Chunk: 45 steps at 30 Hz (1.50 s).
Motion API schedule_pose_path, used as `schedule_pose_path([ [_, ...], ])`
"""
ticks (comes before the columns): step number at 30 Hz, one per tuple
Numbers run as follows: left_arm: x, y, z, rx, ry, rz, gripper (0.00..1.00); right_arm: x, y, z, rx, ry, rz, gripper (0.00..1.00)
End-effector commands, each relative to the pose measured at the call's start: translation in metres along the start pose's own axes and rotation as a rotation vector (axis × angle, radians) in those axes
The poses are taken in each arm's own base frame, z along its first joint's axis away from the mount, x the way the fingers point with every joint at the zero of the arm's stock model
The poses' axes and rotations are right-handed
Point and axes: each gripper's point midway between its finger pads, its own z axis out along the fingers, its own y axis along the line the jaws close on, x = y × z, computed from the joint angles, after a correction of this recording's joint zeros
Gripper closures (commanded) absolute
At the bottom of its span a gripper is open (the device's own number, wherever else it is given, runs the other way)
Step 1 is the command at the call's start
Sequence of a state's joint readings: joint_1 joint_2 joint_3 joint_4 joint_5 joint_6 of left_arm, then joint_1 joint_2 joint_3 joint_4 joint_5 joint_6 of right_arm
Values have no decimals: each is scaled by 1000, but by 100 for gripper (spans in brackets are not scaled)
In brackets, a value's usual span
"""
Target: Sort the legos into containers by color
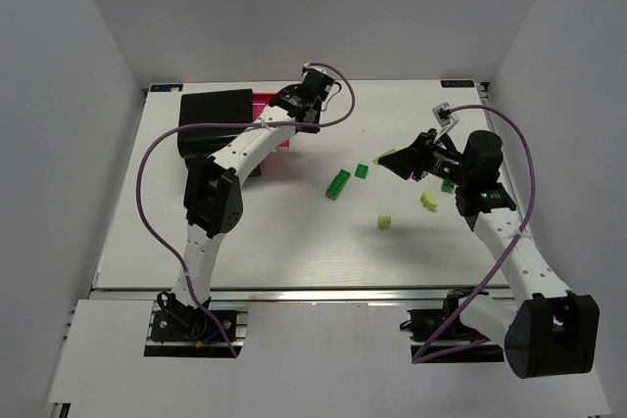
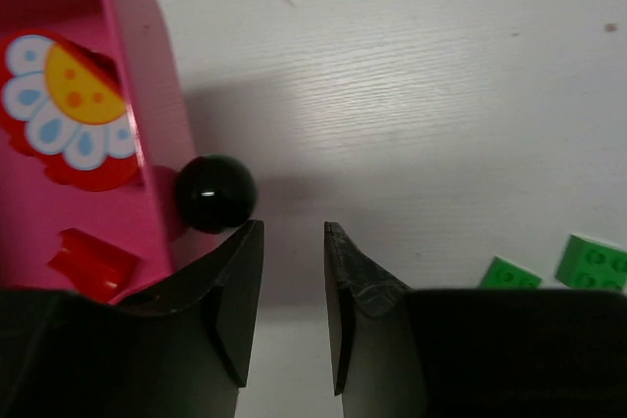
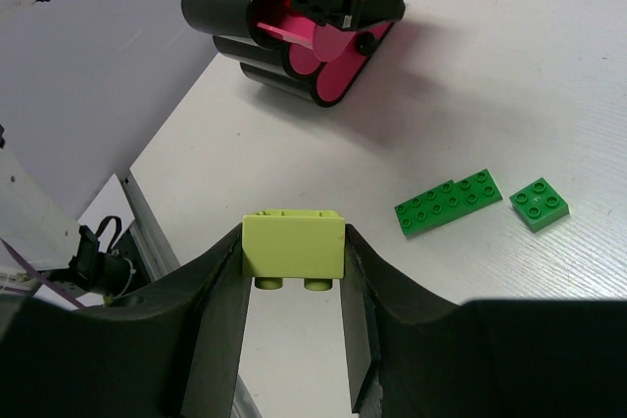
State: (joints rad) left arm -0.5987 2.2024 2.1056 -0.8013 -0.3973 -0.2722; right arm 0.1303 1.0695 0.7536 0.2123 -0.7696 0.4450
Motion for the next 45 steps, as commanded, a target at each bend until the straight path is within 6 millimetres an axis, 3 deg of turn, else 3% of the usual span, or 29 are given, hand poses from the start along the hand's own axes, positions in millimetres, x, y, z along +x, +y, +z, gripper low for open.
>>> schedule_pose_path([
  [1,-10,37,-11,-191,-36,35,58,-7,2,0,-15,-19,-27,100],
  [6,-9,57,-12,-252,-25,33,55,-7,2,0,-14,-20,-24,100],
  [10,-14,73,-19,-307,-43,25,46,-6,2,0,-16,-19,-27,100],
  [16,-16,83,-28,-351,-52,31,38,-7,2,-1,-15,-22,-29,100],
  [27,4,111,-28,-413,-3,16,23,-10,1,-3,-10,-29,-28,100],
  [32,2,115,-33,-400,-10,0,26,-10,1,-3,-12,-28,-27,100],
  [34,-9,106,-39,-349,-56,5,51,-11,0,-4,-9,-30,-25,100],
  [35,-5,104,-37,-331,-58,20,62,-11,1,-4,-12,-29,-26,100],
  [36,-17,96,-44,-294,-108,34,69,-10,1,-4,-11,-28,-25,100],
  [37,-16,90,-44,-252,-108,46,75,-10,1,-4,-12,-28,-25,100],
  [40,-17,74,-43,-170,-112,76,72,-10,0,-4,-9,-27,-22,100],
  [42,-15,73,-41,-164,-103,100,68,-10,1,-4,-12,-29,-26,100],
  [45,-7,73,-35,-168,-83,138,51,-11,1,-4,-12,-30,-27,100],
])
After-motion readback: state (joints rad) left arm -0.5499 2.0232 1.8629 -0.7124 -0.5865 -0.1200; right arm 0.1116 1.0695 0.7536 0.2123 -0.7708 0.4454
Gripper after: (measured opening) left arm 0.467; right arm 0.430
